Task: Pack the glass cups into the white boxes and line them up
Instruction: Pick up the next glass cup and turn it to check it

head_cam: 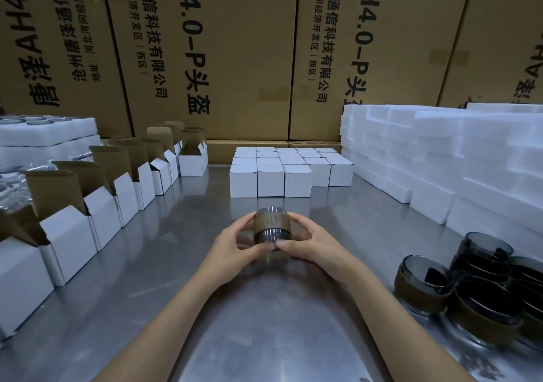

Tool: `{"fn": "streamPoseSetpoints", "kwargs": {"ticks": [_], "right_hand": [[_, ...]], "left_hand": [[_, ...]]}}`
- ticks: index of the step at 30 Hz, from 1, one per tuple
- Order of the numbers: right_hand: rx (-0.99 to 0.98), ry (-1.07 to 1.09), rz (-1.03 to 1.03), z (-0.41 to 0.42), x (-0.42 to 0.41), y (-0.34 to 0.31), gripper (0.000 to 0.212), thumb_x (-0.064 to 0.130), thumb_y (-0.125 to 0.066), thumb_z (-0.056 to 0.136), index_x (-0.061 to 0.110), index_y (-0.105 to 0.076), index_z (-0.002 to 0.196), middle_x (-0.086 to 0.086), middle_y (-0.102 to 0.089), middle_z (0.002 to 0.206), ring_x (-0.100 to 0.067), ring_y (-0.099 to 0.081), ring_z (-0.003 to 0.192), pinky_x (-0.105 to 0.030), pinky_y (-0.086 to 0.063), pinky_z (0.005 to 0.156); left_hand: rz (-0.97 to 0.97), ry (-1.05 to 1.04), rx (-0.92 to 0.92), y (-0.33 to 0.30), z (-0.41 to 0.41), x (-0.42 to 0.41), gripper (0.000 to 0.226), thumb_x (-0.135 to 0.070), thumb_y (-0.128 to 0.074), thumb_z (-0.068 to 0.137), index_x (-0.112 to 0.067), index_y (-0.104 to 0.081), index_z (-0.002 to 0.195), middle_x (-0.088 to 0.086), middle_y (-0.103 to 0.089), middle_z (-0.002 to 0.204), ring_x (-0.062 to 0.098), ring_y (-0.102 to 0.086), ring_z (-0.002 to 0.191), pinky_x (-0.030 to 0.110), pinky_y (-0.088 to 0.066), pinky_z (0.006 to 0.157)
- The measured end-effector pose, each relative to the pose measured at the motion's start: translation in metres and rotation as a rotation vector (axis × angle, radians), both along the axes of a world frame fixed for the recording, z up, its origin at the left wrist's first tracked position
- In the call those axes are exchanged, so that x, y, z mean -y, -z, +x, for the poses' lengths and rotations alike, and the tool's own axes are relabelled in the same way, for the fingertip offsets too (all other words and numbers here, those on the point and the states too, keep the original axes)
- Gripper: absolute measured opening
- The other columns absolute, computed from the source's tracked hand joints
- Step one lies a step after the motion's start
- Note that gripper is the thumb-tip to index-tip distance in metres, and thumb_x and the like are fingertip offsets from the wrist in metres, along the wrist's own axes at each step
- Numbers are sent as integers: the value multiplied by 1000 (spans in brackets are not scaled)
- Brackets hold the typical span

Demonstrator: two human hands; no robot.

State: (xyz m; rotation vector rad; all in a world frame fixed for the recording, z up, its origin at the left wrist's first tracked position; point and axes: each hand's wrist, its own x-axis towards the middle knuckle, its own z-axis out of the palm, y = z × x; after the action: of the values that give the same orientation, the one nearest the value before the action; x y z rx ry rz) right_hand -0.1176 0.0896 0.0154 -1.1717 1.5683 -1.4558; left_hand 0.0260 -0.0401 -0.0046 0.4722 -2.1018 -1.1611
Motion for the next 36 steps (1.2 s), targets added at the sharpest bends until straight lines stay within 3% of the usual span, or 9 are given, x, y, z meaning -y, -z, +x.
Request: {"fn": "streamPoseSetpoints", "kwargs": {"ticks": [4,9,12,15,19,25,28,32,36], "right_hand": [[-6,8,-17,0,0,1,64,9,-75,79,27,-48,133,-10,-70,112,-19,-67,104,-23,-52,81],[-60,42,-47,0,4,3,61,10,-77,77,40,-50,122,-11,-69,112,-14,-67,93,-26,-54,75],[-131,62,-75,1,8,3,64,9,-78,76,42,-50,123,-12,-64,118,-26,-62,106,-35,-51,86],[-124,43,-100,2,9,5,73,6,-79,74,35,-44,132,-2,-54,132,-18,-55,120,-38,-48,99],[-70,65,-138,3,10,3,64,-1,-79,71,24,-48,120,0,-55,132,-12,-55,120,-39,-47,100],[-285,164,-187,3,12,3,64,5,-85,65,36,-51,109,7,-57,123,-11,-53,115,-28,-46,96],[-248,105,-138,4,13,4,72,10,-83,70,40,-42,121,10,-48,132,-8,-46,123,-29,-42,100],[-154,109,-107,5,13,4,66,5,-81,72,22,-44,124,2,-52,132,-13,-47,125,-31,-40,105],[-199,177,-169,4,13,4,62,2,-84,66,24,-50,113,6,-58,120,-12,-53,115,-29,-44,98]], "left_hand": [[-6,10,-19,1,-1,0,62,-22,-83,71,-47,-51,119,-10,-63,118,20,-66,93,30,-55,81],[-210,-21,-22,-4,0,-5,72,-10,-77,77,-28,-43,138,-13,-51,121,0,-56,103,6,-41,86],[-291,-41,-55,-9,1,-9,65,-2,-76,75,-18,-50,132,-8,-56,121,1,-55,107,16,-43,94],[-173,-59,-75,-8,1,-9,59,-3,-80,72,-17,-51,122,-6,-59,120,8,-57,113,23,-44,98],[-39,3,-58,-6,2,-8,58,-13,-84,69,-29,-49,112,-11,-60,119,7,-53,121,19,-39,101],[-371,-94,14,-12,4,-11,60,-19,-79,74,-29,-50,124,-16,-58,122,8,-52,119,47,-35,106],[-288,-108,1,-11,4,-10,58,-17,-81,71,-35,-45,113,-21,-58,113,4,-53,117,46,-34,108],[-173,-82,-29,-5,4,-7,59,-18,-84,70,-41,-43,107,-26,-57,111,4,-53,121,16,-38,100],[-401,-116,50,-6,2,-7,66,-26,-78,75,-32,-42,131,-16,-53,130,10,-48,125,40,-29,113]]}}
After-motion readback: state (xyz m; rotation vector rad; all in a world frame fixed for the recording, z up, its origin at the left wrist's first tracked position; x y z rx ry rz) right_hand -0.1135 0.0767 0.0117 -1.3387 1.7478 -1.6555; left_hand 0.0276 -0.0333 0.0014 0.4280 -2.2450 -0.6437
